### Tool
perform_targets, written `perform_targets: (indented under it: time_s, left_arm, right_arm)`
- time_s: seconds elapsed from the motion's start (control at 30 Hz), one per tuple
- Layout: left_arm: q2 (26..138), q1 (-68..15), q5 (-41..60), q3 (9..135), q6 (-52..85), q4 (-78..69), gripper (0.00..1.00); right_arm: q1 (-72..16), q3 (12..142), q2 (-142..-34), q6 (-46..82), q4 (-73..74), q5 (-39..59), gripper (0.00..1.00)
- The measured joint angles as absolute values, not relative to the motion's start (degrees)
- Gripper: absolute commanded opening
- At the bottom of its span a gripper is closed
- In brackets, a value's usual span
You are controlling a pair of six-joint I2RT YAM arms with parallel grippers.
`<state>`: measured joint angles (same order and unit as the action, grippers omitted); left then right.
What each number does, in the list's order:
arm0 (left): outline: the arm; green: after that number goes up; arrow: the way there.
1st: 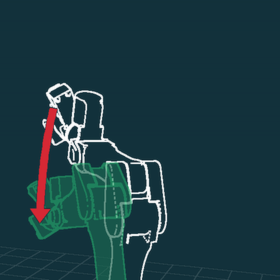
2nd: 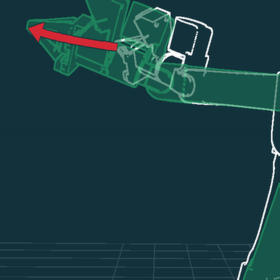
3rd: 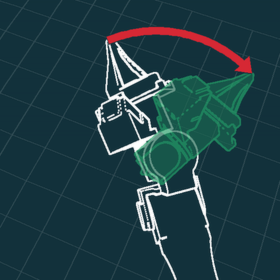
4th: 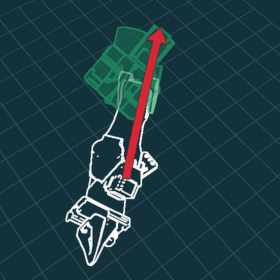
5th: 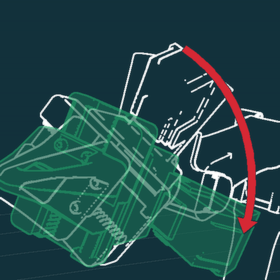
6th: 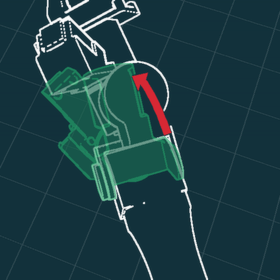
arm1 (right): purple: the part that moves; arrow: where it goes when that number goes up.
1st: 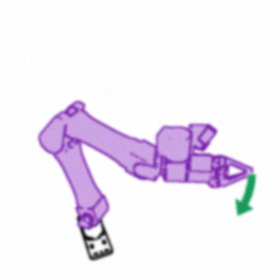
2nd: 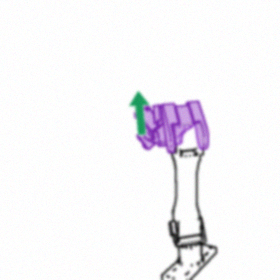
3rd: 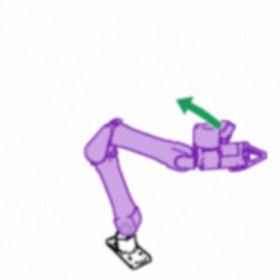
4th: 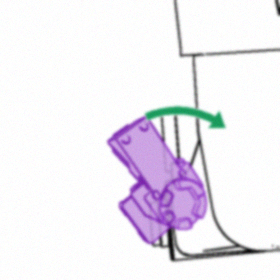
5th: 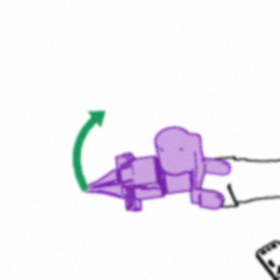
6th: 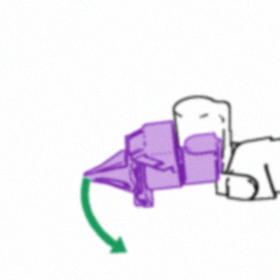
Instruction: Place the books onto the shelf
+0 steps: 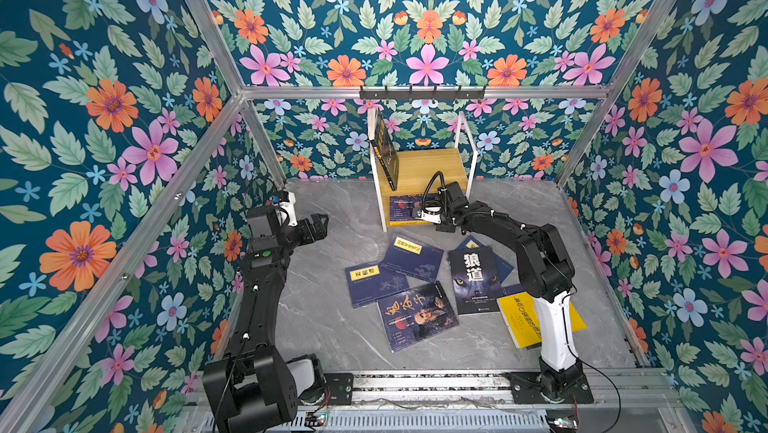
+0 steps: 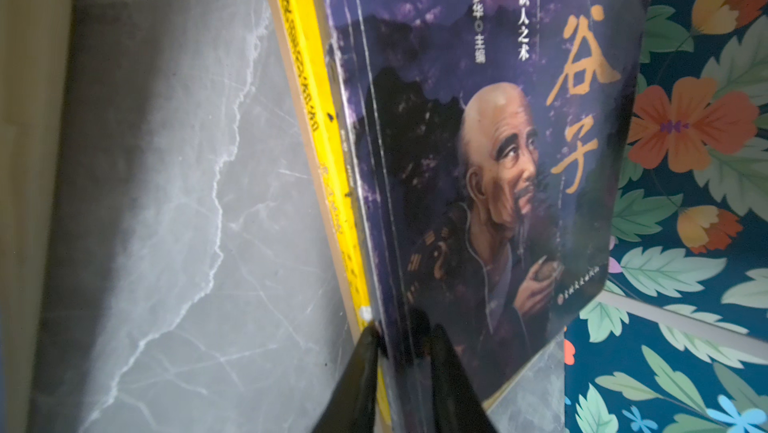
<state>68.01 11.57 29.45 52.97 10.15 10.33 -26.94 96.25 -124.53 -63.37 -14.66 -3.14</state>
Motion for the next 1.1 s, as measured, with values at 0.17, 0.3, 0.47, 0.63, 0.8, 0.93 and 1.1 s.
perform_targets:
  time_s: [0.17,0.3,0.47,0.63,0.8,0.93,1.1]
  left_arm:
    - [68.0,11.6,29.5,52.9,10.2,10.3,1.00]
    - [68.0,11.7,29.5,52.9,10.2,10.3,1.00]
    - [68.0,11.8,29.6,52.8,10.2,10.3,1.00]
    - [67.9,11.9,29.7,52.7,10.2,10.1,1.00]
    - [68.0,11.6,31.0,52.5,9.8,9.9,1.00]
    - [68.0,9.9,32.8,52.4,7.4,10.0,0.98]
    - [68.5,6.0,33.7,53.5,3.2,11.9,0.96]
  right_arm:
    - [-26.7,95.9,-124.3,-63.4,-14.3,-3.2,0.22]
    - [-26.5,95.2,-123.9,-63.5,-13.9,-3.2,0.23]
    - [-26.1,93.6,-122.2,-63.6,-13.8,-3.0,0.23]
    - [-26.0,91.8,-120.0,-63.6,-13.7,-2.1,0.24]
    - [-26.1,87.4,-114.3,-61.5,-13.2,-0.2,0.29]
    - [-26.3,82.0,-106.3,-57.5,-11.4,2.6,0.38]
    - [-28.4,74.2,-95.0,-53.6,-9.1,4.9,0.48]
